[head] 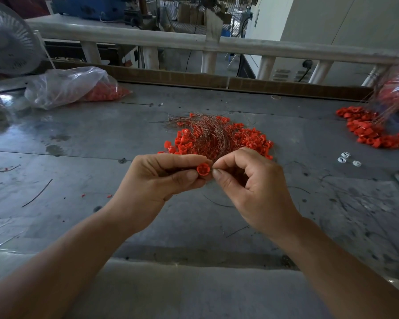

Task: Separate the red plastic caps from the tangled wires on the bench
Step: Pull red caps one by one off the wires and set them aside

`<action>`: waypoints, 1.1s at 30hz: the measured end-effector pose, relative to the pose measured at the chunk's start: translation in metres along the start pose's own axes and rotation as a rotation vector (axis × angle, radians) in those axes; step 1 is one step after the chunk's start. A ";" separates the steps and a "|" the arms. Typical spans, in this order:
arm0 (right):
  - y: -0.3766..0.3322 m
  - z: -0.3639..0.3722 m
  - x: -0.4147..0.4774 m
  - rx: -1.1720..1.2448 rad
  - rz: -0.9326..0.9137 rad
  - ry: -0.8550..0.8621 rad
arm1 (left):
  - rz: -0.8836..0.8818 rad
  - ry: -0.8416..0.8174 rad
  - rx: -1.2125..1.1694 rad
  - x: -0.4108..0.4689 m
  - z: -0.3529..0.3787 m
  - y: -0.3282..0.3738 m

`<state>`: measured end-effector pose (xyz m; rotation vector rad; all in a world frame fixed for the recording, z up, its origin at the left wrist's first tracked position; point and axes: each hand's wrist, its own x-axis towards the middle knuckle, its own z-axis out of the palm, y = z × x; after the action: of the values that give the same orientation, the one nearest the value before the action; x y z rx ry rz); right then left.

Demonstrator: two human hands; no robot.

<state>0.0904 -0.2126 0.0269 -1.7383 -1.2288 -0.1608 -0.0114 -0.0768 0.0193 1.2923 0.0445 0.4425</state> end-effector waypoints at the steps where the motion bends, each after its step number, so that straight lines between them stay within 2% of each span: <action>1: 0.000 0.000 0.000 -0.005 -0.005 -0.001 | -0.002 0.002 0.001 0.000 0.000 0.000; 5: -0.001 0.000 0.000 0.010 0.004 -0.014 | -0.022 0.028 -0.014 0.001 0.001 0.001; 11: -0.004 -0.003 0.000 0.158 0.046 -0.045 | -0.043 0.014 -0.064 0.001 0.001 0.002; 20: -0.009 -0.005 0.003 0.543 0.363 -0.095 | -0.088 -0.070 -0.182 -0.001 0.001 0.004; 25: -0.010 0.002 -0.001 0.603 0.412 -0.189 | -0.144 -0.095 -0.205 -0.003 0.004 0.003; 29: 0.003 -0.011 0.006 0.471 0.378 -0.233 | -0.164 -0.045 -0.239 -0.003 0.004 0.002; 33: 0.042 -0.038 0.018 0.036 0.386 0.003 | -0.170 -0.023 -0.264 -0.003 0.007 0.000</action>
<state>0.1470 -0.2303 0.0310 -1.9060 -0.8673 0.0865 -0.0126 -0.0845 0.0209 1.0244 0.0742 0.2772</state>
